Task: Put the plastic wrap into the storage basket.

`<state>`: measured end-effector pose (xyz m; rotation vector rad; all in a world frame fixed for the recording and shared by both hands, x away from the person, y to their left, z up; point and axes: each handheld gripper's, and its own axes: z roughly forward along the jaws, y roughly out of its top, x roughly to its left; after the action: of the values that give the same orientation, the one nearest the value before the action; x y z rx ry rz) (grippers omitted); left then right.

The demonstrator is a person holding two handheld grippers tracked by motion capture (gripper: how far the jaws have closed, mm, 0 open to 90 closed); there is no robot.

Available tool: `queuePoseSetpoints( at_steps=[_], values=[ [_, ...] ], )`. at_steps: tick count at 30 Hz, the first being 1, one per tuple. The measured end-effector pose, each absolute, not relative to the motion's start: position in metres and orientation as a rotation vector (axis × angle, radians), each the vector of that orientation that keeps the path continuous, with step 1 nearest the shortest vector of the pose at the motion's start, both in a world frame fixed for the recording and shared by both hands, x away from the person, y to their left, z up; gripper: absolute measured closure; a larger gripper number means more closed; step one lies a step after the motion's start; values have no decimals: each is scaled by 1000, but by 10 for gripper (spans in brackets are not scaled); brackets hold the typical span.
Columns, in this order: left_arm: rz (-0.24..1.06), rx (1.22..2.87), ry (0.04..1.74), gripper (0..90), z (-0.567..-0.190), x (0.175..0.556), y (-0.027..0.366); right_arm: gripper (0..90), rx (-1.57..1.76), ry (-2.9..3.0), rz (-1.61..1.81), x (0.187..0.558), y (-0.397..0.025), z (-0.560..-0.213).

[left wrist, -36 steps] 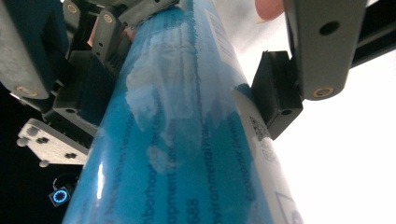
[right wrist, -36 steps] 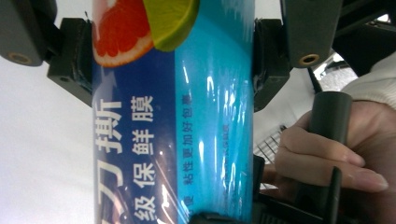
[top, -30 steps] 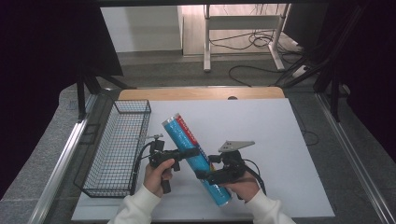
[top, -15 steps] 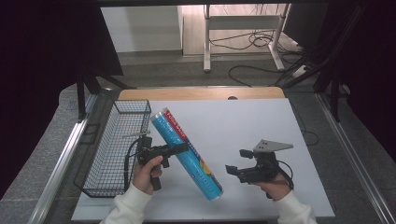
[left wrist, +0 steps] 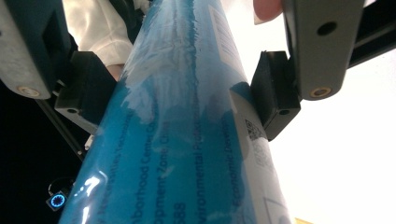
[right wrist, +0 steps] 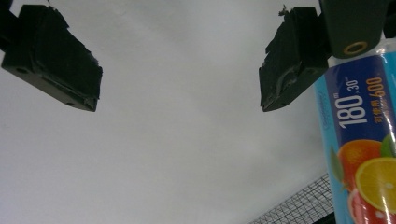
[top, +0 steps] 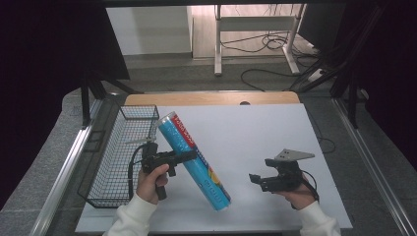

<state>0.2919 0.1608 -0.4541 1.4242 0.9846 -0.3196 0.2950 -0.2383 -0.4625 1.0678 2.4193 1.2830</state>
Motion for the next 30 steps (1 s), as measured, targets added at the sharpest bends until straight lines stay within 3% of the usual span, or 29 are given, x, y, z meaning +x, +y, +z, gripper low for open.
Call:
queuePoseSetpoints(
  at_steps=[13,30],
  values=[
    [-326,1415,987,320,-443,286,179,138,1049,2421,1241,296,-238,-465],
    [-242,1412,1045,320,-411,279,225,138,1052,2401,1208,298,-242,-466]
  ],
)
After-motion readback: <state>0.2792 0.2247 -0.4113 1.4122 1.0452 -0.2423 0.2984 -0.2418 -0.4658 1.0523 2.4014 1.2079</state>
